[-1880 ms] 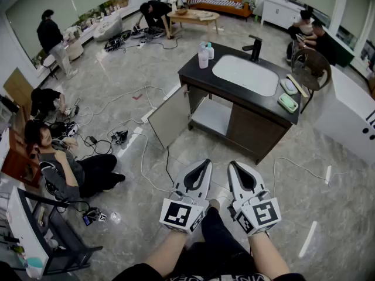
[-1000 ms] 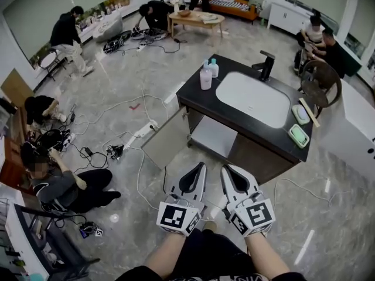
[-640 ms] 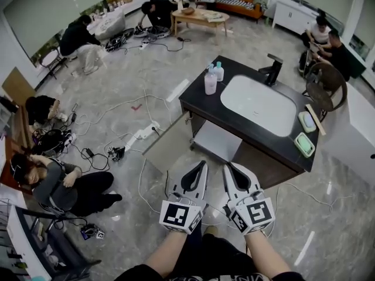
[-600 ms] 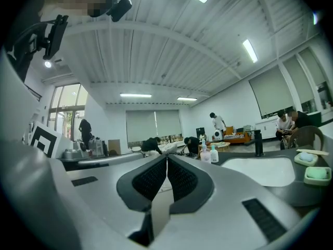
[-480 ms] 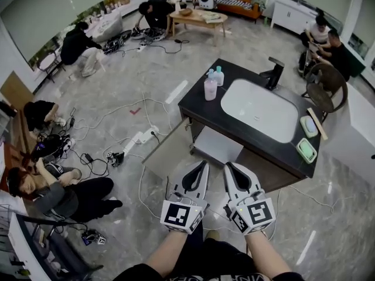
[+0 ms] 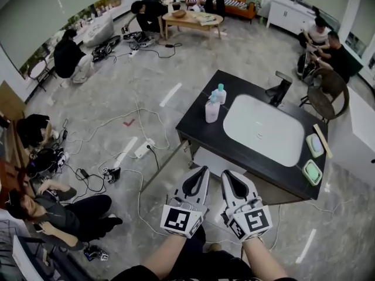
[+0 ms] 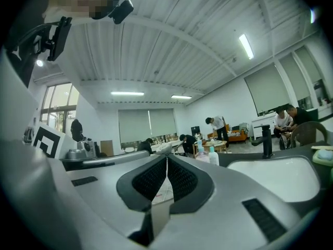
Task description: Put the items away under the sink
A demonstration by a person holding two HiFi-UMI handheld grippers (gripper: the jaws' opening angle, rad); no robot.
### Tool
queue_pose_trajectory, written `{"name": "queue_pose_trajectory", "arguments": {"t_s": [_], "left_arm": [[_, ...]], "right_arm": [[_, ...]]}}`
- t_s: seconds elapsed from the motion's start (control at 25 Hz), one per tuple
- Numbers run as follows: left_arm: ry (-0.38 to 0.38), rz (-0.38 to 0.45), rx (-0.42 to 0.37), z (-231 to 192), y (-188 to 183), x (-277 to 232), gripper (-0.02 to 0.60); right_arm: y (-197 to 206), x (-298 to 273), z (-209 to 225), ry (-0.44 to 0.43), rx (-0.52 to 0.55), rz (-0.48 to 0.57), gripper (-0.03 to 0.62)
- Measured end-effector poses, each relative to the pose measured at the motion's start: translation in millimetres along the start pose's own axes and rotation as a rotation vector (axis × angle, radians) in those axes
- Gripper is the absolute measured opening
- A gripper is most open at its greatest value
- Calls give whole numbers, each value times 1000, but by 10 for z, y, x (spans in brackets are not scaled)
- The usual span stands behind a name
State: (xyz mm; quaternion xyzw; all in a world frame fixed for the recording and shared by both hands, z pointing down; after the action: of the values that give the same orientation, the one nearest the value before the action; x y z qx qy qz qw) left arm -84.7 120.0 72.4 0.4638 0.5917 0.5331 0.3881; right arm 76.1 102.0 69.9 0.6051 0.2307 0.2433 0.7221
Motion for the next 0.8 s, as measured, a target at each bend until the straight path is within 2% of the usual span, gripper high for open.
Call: {"name": "queue_pose_trajectory", "arguments": {"t_s": [0.4,0.8], "left_arm": [[75,-23,22,-450,95,-545,8],[97,-50,43,-613,221,-860,8]], "right_arm": [[59,-585,279,65,-7,-16,32],[136,-859,523,67,0,-50,33]]}}
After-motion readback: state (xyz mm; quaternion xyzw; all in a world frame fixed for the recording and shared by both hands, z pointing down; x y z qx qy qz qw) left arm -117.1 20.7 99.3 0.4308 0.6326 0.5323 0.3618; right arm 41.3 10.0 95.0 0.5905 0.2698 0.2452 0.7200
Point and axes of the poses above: the fingertips, and each gripper's own axes: x backward along the fingers, z to its right, y out of its underside, the point moved 10 cm from there along x, backward along the fingers, and after that the axes turned 6 degrees about -y, right-handed, at the moved point
